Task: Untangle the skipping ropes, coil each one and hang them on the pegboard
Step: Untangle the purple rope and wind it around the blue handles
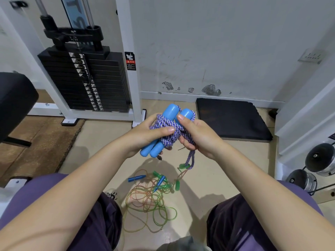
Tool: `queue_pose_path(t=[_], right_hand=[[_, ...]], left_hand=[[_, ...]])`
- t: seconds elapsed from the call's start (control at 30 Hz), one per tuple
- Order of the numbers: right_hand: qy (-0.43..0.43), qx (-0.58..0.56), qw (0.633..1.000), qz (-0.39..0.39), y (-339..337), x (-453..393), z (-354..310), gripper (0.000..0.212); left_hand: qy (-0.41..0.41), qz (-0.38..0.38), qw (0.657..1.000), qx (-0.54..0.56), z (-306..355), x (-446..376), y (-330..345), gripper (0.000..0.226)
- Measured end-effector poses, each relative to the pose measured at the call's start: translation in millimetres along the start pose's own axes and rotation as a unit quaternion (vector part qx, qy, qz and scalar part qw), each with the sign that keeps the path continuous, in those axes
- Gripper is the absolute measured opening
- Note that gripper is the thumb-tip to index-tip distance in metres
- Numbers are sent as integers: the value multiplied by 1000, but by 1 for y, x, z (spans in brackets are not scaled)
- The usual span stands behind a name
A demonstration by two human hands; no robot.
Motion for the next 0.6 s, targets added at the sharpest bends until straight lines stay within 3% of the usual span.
queue_pose_path(t=[0.2, 0.37, 0.5, 0.6], right_hand=[[23, 9, 999, -30, 1, 1, -2, 54], [24, -40, 999, -3, 2, -1, 0, 44], [44, 31, 999, -9, -8, 5, -3, 18], [58, 50, 997, -21, -10, 9, -3, 21]], left_hand=[[26, -11, 997, 69, -3, 0, 5, 43], [64, 94, 992, 58, -3, -5, -3, 40], [102, 189, 975, 58, 1, -4, -23, 26], [133, 236, 961, 48, 3, -1, -33, 22]])
Point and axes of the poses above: each hand's wrist, its own x-axis away from the middle knuckle, its own y-axis out of the palm, z = x × y, the point moved 2 cm from there along -x, towards the middle knuckle, and after that the axes turned 14 degrees about -z, right-handed, at the moved point
